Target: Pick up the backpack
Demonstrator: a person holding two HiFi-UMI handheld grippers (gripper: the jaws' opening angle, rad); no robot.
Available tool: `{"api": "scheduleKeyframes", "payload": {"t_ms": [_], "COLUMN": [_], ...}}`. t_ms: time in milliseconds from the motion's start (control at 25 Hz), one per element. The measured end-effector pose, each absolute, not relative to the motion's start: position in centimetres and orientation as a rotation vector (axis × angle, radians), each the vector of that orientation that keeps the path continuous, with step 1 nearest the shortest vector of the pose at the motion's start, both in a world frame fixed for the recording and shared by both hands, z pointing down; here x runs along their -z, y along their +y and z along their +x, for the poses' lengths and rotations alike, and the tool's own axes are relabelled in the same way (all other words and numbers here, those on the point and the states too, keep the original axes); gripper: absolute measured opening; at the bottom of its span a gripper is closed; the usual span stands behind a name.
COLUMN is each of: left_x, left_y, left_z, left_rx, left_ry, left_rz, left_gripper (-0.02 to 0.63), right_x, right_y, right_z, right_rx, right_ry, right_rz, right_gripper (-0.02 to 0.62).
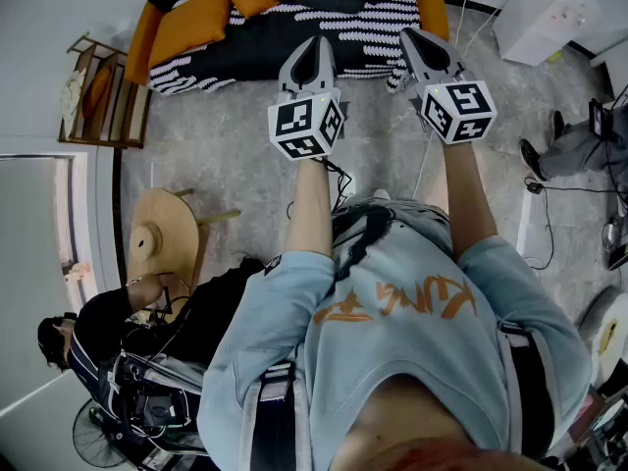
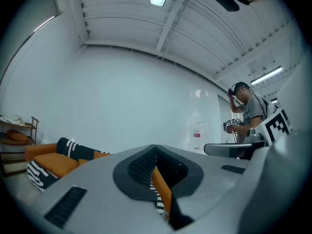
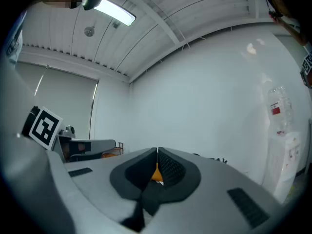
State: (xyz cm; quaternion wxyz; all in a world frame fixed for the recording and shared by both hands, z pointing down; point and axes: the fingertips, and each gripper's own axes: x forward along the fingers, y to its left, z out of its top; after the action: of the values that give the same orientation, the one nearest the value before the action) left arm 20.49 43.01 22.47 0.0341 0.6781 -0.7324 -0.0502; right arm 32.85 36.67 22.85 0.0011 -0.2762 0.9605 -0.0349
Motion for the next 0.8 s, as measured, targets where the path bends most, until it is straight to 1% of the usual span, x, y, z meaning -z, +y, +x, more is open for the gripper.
{"api": "scheduleKeyframes", "payload": {"t_ms": [600, 800], "left_x": [-24.2, -24.1], "left_y": [42.9, 42.7], "left_z": [22.2, 21.9], "left_rx": [0.132, 0.138], "left_ry": [-2.208, -2.228], "left_rz": [2.078, 2.052], "left_gripper": [0.021, 0.021], "right_x": [-24.6, -24.8], "right_y": [36.4, 35.6], "right_z": [34.4, 34.6], "right_rx": [0.198, 0.213], "right_ry": [3.004, 3.012], "right_rz": [-0.864, -0.853], "right_gripper": [0.029, 0.028]}}
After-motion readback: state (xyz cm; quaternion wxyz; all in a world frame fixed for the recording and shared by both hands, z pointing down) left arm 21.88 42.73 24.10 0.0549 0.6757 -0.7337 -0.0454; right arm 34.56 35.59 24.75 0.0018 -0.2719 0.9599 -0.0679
